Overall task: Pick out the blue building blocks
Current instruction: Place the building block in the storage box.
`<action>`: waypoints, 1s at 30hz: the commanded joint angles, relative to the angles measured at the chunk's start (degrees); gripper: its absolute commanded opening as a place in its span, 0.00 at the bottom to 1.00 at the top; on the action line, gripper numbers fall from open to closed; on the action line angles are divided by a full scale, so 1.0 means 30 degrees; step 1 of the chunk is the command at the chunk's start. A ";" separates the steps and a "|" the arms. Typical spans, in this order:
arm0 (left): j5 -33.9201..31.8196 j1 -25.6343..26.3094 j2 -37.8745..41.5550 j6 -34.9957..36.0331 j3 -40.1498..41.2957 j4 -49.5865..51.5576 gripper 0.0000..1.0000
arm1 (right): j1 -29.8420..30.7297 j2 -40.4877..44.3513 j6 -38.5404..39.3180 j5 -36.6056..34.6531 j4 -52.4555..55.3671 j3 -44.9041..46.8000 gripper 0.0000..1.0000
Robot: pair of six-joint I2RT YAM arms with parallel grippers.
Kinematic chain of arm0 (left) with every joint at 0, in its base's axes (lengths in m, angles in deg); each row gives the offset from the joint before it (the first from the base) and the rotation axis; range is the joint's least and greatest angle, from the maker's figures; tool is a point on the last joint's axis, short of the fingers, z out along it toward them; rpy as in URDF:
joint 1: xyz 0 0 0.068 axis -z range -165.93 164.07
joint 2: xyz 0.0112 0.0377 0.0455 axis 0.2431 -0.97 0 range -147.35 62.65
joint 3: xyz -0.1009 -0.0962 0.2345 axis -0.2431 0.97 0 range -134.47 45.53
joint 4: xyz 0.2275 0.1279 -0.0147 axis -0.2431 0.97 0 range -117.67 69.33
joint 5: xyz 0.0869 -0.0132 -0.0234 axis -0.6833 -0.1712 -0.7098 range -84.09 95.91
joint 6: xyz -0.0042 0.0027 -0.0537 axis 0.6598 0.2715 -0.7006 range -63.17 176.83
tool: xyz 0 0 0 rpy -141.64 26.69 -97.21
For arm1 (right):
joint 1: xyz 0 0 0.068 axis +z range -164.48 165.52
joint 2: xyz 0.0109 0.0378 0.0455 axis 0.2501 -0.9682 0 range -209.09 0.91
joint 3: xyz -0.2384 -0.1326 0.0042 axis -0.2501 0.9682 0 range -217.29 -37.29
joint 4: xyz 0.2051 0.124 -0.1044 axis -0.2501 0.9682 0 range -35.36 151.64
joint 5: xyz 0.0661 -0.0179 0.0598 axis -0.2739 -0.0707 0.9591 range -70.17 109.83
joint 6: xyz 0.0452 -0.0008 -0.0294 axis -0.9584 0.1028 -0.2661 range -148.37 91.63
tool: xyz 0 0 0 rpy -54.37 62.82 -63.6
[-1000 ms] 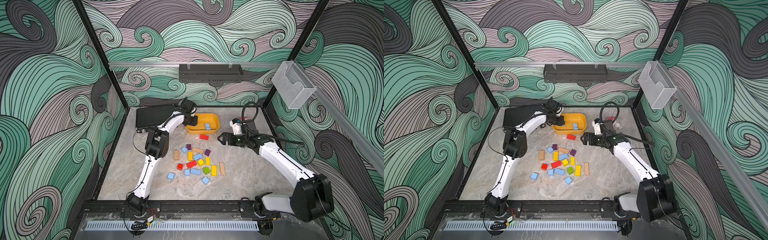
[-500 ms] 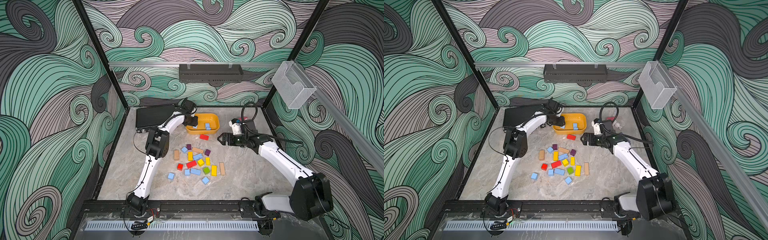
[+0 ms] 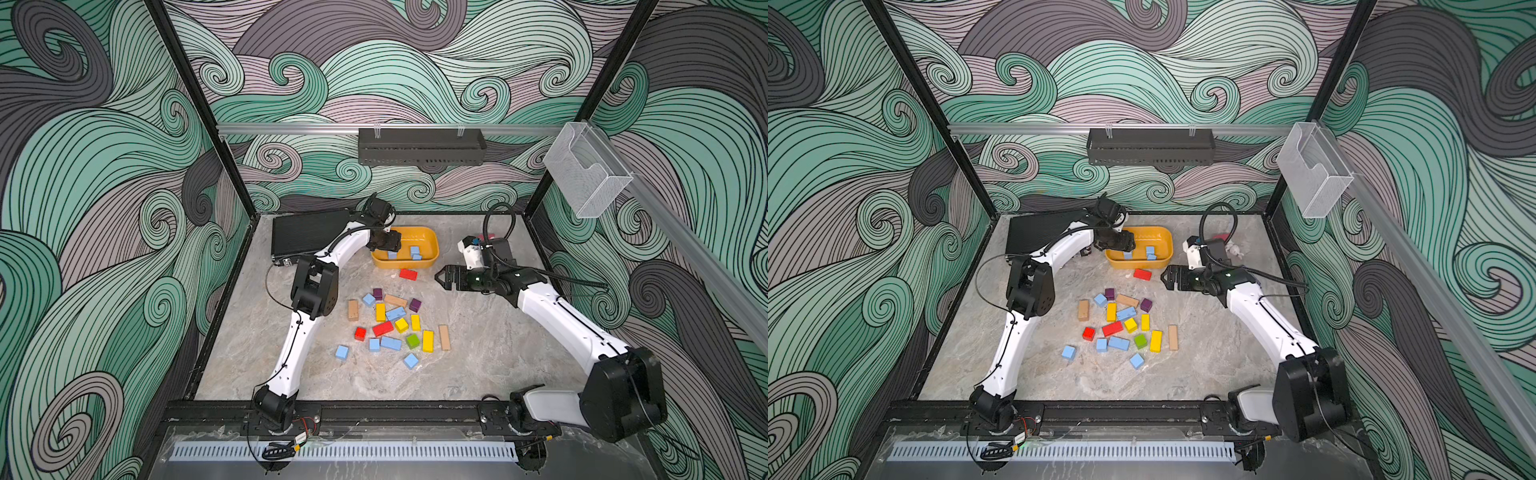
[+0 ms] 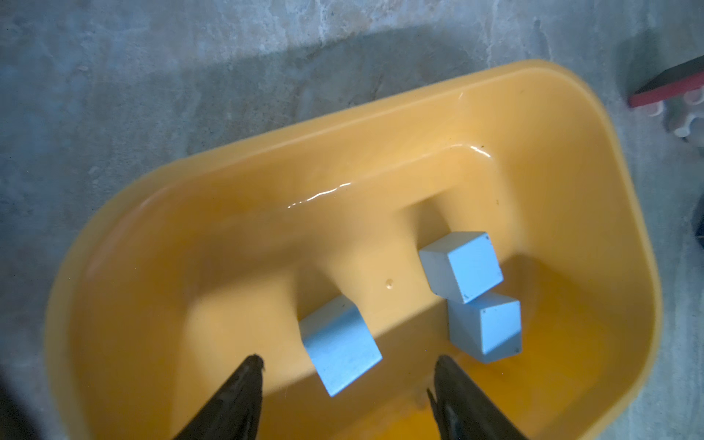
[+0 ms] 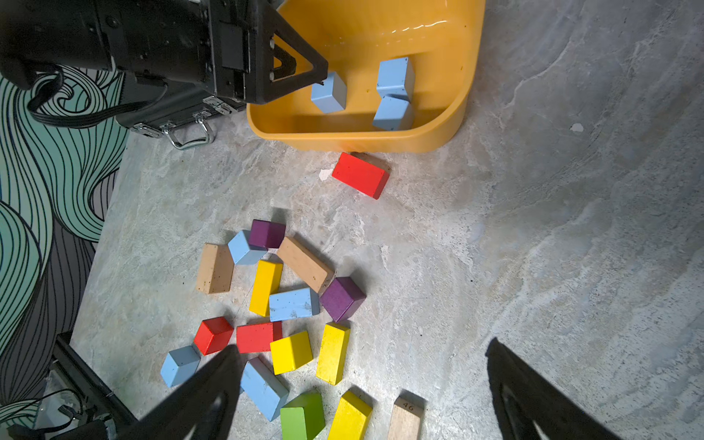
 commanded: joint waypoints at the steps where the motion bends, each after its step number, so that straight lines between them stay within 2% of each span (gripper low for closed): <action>1: -0.0126 0.0328 0.2432 -0.0136 -0.0067 0.0515 0.78 | -0.0046 0.0826 0.0106 0.0476 0.0470 -0.0650 1.00; 9: -0.0367 0.0431 0.5979 -0.0075 0.2416 0.0726 0.92 | -0.0025 0.1617 -0.0132 0.1340 0.1617 -0.0798 1.00; 11: -0.0676 0.0431 0.7066 -0.0057 0.3301 0.0699 0.99 | -0.0018 0.1903 -0.0163 0.1530 0.1856 -0.0702 1.00; 22: -0.2054 0.0489 1.3498 -0.0715 0.9961 0.1417 0.99 | 0.0276 0.3916 -0.0298 0.2143 0.3299 0.0028 1.00; 30: -0.2858 0.0522 1.6589 -0.1735 1.1896 0.4920 0.99 | 0.1006 0.5310 -0.0574 0.2804 0.3859 0.1218 1.00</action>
